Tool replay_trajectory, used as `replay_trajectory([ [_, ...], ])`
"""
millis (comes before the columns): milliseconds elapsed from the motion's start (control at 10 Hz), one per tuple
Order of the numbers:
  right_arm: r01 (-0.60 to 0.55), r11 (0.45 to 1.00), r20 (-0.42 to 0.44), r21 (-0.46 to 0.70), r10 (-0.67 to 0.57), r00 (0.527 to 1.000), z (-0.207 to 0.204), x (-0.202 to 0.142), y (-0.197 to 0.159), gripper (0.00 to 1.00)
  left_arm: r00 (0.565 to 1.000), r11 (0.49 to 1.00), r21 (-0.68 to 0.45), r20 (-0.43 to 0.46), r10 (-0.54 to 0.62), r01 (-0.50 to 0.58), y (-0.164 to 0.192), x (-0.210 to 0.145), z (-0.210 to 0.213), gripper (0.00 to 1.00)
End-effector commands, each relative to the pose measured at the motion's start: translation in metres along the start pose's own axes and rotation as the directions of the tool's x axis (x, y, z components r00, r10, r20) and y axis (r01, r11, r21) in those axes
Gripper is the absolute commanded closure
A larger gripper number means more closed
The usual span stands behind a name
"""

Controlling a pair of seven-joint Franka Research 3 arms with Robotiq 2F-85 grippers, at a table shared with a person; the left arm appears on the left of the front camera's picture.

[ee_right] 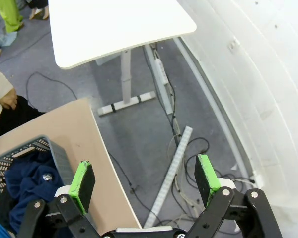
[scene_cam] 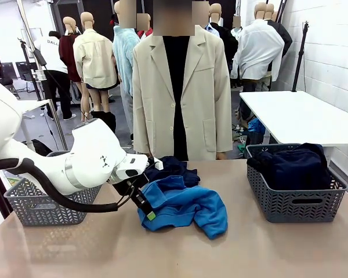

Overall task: Sort the tops and bottoms.
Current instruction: Lift clothes from the center of the table with your left hand.

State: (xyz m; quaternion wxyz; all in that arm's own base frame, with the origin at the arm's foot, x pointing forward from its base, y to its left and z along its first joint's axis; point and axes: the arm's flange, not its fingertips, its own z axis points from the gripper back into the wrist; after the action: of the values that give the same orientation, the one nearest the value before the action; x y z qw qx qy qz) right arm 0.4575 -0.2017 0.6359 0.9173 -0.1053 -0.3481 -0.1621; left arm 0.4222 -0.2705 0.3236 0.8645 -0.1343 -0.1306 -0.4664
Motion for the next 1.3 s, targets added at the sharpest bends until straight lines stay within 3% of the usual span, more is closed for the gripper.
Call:
replay_trajectory([
  [0,-0.013,1.0,-0.003,-0.003,0.013,1.0,0.0,-0.002,0.001,0.0,1.0,0.999,-0.052,0.005,-0.006,0.007,0.003,-0.006,-0.002,1.0],
  [300,-0.013,1.0,-0.003,-0.003,0.013,1.0,0.0,-0.002,0.001,0.0,1.0,0.997,-0.073,-0.012,0.012,-0.013,0.0,-0.008,-0.001,1.0],
  [600,-0.013,1.0,-0.003,-0.003,0.013,1.0,0.0,-0.002,0.001,0.0,0.998,0.994,-0.092,-0.02,-0.064,0.061,-0.011,0.003,0.028,1.0],
  [800,-0.013,1.0,-0.003,-0.003,0.013,1.0,0.0,-0.002,0.001,0.0,0.994,0.992,-0.072,-0.019,-0.104,0.103,-0.024,0.021,0.081,1.0],
  [1000,-0.013,1.0,-0.003,-0.003,0.013,1.0,0.0,-0.002,0.001,0.0,0.991,0.988,-0.068,0.014,-0.135,0.136,-0.037,0.046,0.161,1.0],
  [1200,-0.013,1.0,-0.003,-0.003,0.013,1.0,0.0,-0.002,0.001,0.0,0.989,0.989,0.004,0.01,-0.145,0.145,-0.049,0.076,0.241,1.0],
])
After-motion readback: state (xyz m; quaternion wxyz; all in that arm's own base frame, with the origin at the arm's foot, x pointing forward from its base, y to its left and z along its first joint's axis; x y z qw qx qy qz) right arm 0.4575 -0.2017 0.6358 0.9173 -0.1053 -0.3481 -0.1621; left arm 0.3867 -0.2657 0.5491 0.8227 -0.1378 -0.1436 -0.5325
